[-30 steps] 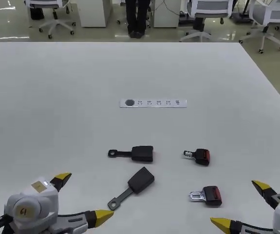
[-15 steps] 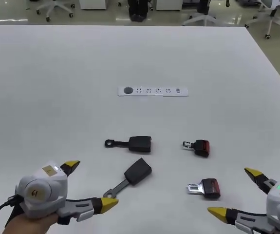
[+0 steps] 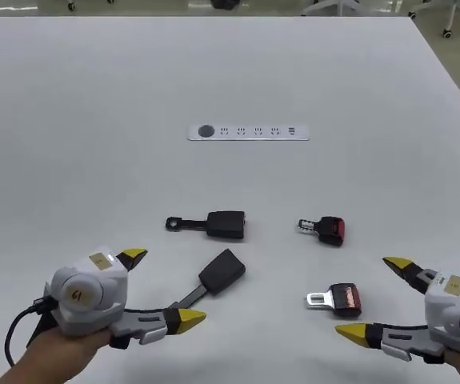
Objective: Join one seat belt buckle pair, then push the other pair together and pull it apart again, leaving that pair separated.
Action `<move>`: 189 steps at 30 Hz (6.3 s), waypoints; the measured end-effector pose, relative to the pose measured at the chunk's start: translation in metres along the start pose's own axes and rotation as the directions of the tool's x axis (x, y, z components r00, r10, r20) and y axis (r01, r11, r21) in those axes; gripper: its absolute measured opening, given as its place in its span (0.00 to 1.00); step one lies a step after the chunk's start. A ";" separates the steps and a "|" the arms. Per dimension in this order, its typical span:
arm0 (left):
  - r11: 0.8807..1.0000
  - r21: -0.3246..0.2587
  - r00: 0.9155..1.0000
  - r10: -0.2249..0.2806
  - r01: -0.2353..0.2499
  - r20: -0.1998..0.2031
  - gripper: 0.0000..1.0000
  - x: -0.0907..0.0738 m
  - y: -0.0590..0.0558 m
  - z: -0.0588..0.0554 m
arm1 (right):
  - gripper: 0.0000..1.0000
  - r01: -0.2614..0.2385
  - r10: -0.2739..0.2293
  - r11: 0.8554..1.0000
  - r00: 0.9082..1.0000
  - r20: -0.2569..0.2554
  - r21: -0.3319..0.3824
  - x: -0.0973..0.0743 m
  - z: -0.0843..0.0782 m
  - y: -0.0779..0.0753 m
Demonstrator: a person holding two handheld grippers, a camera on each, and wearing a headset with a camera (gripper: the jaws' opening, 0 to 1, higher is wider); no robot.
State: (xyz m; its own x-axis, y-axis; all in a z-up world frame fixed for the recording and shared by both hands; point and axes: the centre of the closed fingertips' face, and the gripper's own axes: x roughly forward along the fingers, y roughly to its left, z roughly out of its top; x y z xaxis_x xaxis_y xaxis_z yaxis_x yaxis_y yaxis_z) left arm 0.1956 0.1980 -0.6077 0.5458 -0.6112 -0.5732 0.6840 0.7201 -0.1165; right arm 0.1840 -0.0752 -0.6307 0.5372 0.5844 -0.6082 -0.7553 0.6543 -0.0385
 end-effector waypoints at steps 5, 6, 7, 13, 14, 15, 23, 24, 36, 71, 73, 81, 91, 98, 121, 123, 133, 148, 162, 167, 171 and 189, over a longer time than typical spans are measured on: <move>1.000 0.007 1.000 -0.024 0.024 -0.013 0.91 0.014 -0.003 0.001 | 0.88 -0.046 0.046 0.999 0.999 -0.021 -0.013 0.007 -0.006 0.000; 1.000 0.009 1.000 -0.026 0.026 -0.018 0.90 0.017 -0.003 0.000 | 0.88 -0.061 0.060 0.998 0.998 -0.030 -0.012 0.008 -0.008 0.001; 0.999 0.008 0.999 -0.031 0.031 -0.023 0.90 0.020 -0.003 -0.001 | 0.87 -0.080 0.080 0.997 0.996 -0.034 -0.004 0.010 -0.011 0.002; 0.998 0.018 0.997 -0.061 0.062 -0.044 0.88 0.035 -0.007 -0.004 | 0.86 -0.120 0.118 0.993 0.992 -0.053 -0.022 0.014 -0.011 0.002; 0.998 0.020 0.997 -0.065 0.066 -0.049 0.88 0.038 -0.008 -0.004 | 0.86 -0.124 0.123 0.992 0.991 -0.054 -0.023 0.015 -0.011 0.002; 0.997 0.022 0.996 -0.068 0.069 -0.050 0.87 0.039 -0.008 -0.003 | 0.86 -0.135 0.133 0.991 0.989 -0.062 -0.024 0.016 -0.011 0.003; 0.994 0.016 0.991 -0.104 0.105 -0.088 0.84 0.061 -0.009 -0.014 | 0.83 -0.224 0.219 0.974 0.970 -0.101 -0.037 0.025 -0.020 0.002; 0.994 0.013 0.990 -0.110 0.111 -0.092 0.84 0.063 -0.010 -0.012 | 0.82 -0.232 0.227 0.972 0.968 -0.106 -0.042 0.026 -0.021 0.002; 0.990 -0.023 0.981 -0.144 0.142 -0.129 0.80 0.087 -0.016 -0.026 | 0.77 -0.329 0.316 0.942 0.934 -0.168 -0.062 0.034 -0.036 -0.002; 0.790 0.397 0.870 -0.332 0.468 -0.365 0.33 0.090 -0.027 -0.041 | 0.34 -0.406 0.345 0.899 0.888 -0.304 -0.167 0.038 -0.046 0.008; 0.757 0.415 0.848 -0.347 0.505 -0.400 0.32 0.088 -0.025 -0.043 | 0.34 -0.412 0.347 0.894 0.885 -0.310 -0.175 0.039 -0.047 0.007; 0.671 0.453 0.796 -0.374 0.587 -0.477 0.32 0.086 -0.019 -0.042 | 0.33 -0.425 0.359 0.888 0.878 -0.316 -0.174 0.042 -0.042 0.008; 0.645 0.465 0.781 -0.372 0.606 -0.503 0.32 0.084 -0.020 -0.043 | 0.33 -0.416 0.357 0.895 0.885 -0.300 -0.160 0.045 -0.037 0.009; 0.645 0.467 0.780 -0.360 0.605 -0.512 0.32 0.083 -0.022 -0.044 | 0.33 -0.405 0.355 0.900 0.895 -0.270 -0.159 0.055 -0.030 0.015; 0.646 0.463 0.771 -0.338 0.607 -0.539 0.32 0.086 -0.022 -0.046 | 0.33 -0.427 0.392 0.884 0.899 -0.194 -0.189 0.104 0.001 0.037; 0.644 0.463 0.770 -0.339 0.608 -0.540 0.32 0.086 -0.022 -0.046 | 0.33 -0.433 0.400 0.881 0.897 -0.189 -0.192 0.107 0.004 0.043; 0.629 0.470 0.759 -0.327 0.619 -0.563 0.32 0.085 -0.023 -0.047 | 0.33 -0.455 0.421 0.859 0.888 -0.185 -0.233 0.120 0.017 0.056; 0.643 0.460 0.761 -0.321 0.612 -0.563 0.32 0.088 -0.021 -0.048 | 0.33 -0.446 0.403 0.864 0.891 -0.210 -0.233 0.123 0.019 0.071; 0.657 0.452 0.763 -0.311 0.603 -0.567 0.31 0.089 -0.022 -0.046 | 0.32 -0.438 0.402 0.875 0.895 -0.195 -0.207 0.127 0.023 0.074; 0.655 0.453 0.760 -0.304 0.605 -0.575 0.31 0.088 -0.023 -0.046 | 0.32 -0.434 0.398 0.878 0.896 -0.196 -0.201 0.128 0.024 0.074; 0.660 0.451 0.762 -0.301 0.601 -0.574 0.31 0.088 -0.024 -0.046 | 0.32 -0.426 0.394 0.885 0.900 -0.187 -0.190 0.130 0.025 0.075; 0.679 0.446 0.774 -0.299 0.584 -0.558 0.31 0.089 -0.026 -0.046 | 0.32 -0.417 0.387 0.888 0.905 -0.175 -0.195 0.130 0.034 0.083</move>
State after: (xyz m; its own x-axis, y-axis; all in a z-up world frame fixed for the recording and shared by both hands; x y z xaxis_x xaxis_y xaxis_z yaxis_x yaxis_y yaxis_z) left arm 0.2045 0.1403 -0.6934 -0.0522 -0.5054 -0.8613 0.9985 -0.0144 -0.0521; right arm 0.2034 0.0715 -0.6864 0.1282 0.6982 -0.7044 -0.9678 0.2431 0.0648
